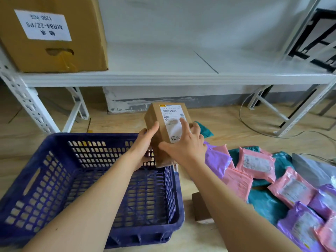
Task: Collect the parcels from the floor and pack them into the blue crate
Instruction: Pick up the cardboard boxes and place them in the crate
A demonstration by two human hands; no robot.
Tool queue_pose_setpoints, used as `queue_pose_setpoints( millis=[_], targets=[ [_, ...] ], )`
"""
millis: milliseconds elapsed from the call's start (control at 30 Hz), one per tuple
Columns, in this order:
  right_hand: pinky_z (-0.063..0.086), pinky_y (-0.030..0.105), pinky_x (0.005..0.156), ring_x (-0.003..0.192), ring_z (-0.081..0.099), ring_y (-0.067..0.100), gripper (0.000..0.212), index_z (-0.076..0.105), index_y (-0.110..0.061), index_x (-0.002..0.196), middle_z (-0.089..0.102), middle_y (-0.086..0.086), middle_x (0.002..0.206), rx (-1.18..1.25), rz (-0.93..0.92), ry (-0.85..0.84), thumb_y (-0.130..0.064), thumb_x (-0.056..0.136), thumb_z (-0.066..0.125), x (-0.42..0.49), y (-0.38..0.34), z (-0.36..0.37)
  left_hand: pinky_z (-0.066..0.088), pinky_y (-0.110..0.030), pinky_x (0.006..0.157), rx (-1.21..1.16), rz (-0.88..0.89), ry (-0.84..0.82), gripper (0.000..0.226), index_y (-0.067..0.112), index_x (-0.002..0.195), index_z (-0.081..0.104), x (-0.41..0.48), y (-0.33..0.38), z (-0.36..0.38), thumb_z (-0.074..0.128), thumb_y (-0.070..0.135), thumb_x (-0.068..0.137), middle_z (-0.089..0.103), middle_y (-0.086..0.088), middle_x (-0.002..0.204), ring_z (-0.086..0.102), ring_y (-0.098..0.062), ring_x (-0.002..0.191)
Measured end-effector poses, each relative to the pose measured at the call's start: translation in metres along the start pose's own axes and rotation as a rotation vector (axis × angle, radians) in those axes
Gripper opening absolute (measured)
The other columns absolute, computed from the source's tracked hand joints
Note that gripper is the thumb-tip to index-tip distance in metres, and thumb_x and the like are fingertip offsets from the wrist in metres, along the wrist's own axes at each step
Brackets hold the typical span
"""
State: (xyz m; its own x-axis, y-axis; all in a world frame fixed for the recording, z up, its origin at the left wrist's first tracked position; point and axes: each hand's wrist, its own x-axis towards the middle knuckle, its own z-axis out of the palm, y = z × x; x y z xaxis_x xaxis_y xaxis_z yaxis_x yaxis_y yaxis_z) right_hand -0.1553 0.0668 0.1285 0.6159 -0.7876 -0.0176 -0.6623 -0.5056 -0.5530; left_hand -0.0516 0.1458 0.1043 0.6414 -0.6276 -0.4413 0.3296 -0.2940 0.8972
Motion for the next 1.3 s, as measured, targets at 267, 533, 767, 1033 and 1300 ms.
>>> queue_pose_setpoints(
  millis=[267, 533, 767, 1033, 1300],
  targets=[
    [0.034, 0.045, 0.103, 0.131, 0.034, 0.034, 0.096, 0.019, -0.031, 0.145, 0.029, 0.01, 0.146, -0.038, -0.04, -0.235, -0.069, 0.068, 0.062, -0.013, -0.013, 0.015, 0.047, -0.045, 0.095, 0.061, -0.183, -0.014, 0.062, 0.026, 0.125, 0.053, 0.001, -0.018, -0.033, 0.063, 0.061, 0.074, 0.064, -0.005, 0.115, 0.06, -0.026, 0.107],
    [0.05, 0.035, 0.088, 0.111, 0.055, 0.026, 0.067, 0.038, -0.018, 0.137, 0.055, 0.009, 0.127, -0.038, 0.058, -0.467, -0.042, 0.079, 0.063, 0.002, 0.001, 0.059, 0.05, -0.046, 0.087, 0.111, -0.487, -0.031, 0.052, 0.012, 0.11, 0.058, 0.009, -0.054, -0.055, 0.059, 0.055, 0.082, 0.062, -0.015, 0.104, 0.06, -0.032, 0.095],
    [0.046, 0.034, 0.09, 0.118, 0.051, 0.029, 0.062, 0.034, -0.012, 0.139, 0.048, 0.013, 0.134, -0.088, 0.171, -0.567, -0.034, 0.086, 0.058, 0.023, 0.023, 0.112, 0.046, -0.06, 0.091, 0.03, -0.609, -0.116, 0.06, 0.023, 0.122, 0.056, 0.045, -0.105, -0.041, 0.073, 0.048, 0.071, 0.064, -0.012, 0.118, 0.06, -0.034, 0.109],
    [0.041, 0.03, 0.098, 0.126, 0.046, 0.028, 0.052, 0.032, -0.009, 0.14, 0.046, 0.013, 0.137, 0.06, 0.325, -0.599, -0.022, 0.092, 0.05, 0.042, 0.041, 0.168, 0.044, -0.027, 0.064, 0.081, -0.471, 0.011, 0.016, 0.034, 0.106, 0.046, 0.095, -0.135, -0.037, 0.044, 0.022, 0.096, 0.065, -0.004, 0.093, 0.059, -0.021, 0.079],
    [0.041, 0.027, 0.09, 0.124, 0.047, 0.026, 0.056, 0.034, -0.02, 0.14, 0.04, 0.009, 0.137, 0.165, 0.472, -0.539, -0.011, 0.087, 0.049, 0.063, 0.062, 0.189, 0.048, -0.041, 0.083, -0.049, -0.5, -0.021, 0.042, 0.033, 0.122, 0.048, 0.114, -0.171, -0.025, 0.047, 0.007, 0.089, 0.068, 0.001, 0.102, 0.064, -0.022, 0.09]
  ],
)
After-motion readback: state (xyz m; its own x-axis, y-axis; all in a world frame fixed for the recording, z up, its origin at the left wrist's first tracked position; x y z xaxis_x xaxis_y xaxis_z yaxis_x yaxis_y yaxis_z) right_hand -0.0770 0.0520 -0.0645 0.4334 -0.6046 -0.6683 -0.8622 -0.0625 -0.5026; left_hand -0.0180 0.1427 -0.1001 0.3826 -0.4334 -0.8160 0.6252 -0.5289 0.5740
